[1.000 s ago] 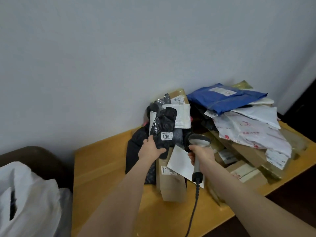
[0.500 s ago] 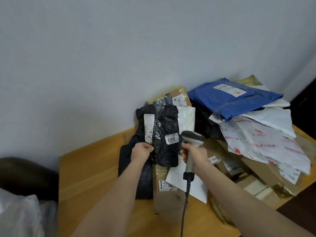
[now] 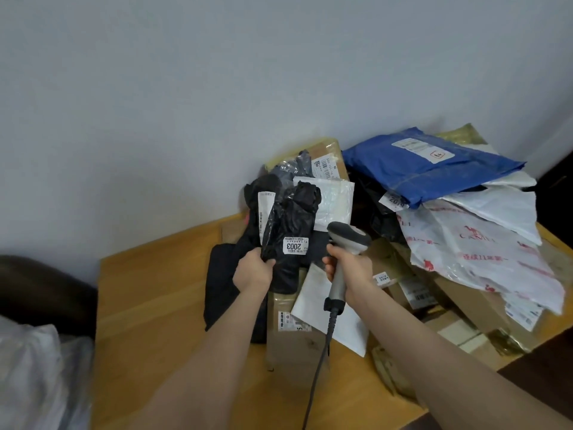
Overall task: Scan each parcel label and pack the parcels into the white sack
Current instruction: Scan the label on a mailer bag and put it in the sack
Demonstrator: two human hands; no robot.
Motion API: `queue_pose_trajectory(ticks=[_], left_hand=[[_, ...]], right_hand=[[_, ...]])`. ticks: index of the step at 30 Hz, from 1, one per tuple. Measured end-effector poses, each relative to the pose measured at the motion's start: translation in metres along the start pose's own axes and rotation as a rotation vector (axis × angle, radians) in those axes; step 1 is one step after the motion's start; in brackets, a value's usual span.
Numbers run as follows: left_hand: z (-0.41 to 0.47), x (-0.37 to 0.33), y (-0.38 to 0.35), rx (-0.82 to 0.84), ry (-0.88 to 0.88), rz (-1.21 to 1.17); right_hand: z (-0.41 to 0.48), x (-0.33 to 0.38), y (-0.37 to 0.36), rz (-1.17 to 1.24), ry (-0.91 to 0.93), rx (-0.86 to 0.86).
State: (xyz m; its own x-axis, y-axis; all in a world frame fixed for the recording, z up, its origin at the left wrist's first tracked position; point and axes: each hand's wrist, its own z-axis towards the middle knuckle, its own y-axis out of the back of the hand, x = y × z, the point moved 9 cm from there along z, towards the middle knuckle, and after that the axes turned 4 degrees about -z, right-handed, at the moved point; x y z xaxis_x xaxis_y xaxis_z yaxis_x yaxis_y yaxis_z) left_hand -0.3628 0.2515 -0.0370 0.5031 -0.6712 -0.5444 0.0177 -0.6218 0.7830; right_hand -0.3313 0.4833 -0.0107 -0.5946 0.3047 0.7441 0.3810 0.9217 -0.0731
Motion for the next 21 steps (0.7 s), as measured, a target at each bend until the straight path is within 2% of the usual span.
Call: queue_pose_trajectory(ticks=[3, 6, 8, 14, 18, 21], left_hand=[[-0.007, -0.009, 0.033, -0.076, -0.15, 0.08], [-0.012, -0.016, 0.06, -0.069, -0.363, 0.197], [-0.016, -0.015, 0.081, -0.096, -0.437, 0.239], [-0.026, -0.016, 0.153, -0.296, -0.485, 0.199], [-0.034, -0.002, 0.187, -0.495, -0.376, 0.136], [-0.031, 0.014, 0.18, -0.416, -0.249, 0.025]], right_hand=[[-0.013, 0.017, 0.0, -0.007, 0.085, 0.006], [-0.03, 0.035, -0.007, -0.015, 0.167, 0.035], [-0.041, 0.045, -0.015, -0.026, 0.202, 0.062], [-0.064, 0.06, -0.031, 0.002, 0.292, 0.093], [-0.072, 0.065, -0.04, -0.044, 0.367, 0.085], [-0.069, 0.067, -0.043, -0.125, 0.372, 0.063]])
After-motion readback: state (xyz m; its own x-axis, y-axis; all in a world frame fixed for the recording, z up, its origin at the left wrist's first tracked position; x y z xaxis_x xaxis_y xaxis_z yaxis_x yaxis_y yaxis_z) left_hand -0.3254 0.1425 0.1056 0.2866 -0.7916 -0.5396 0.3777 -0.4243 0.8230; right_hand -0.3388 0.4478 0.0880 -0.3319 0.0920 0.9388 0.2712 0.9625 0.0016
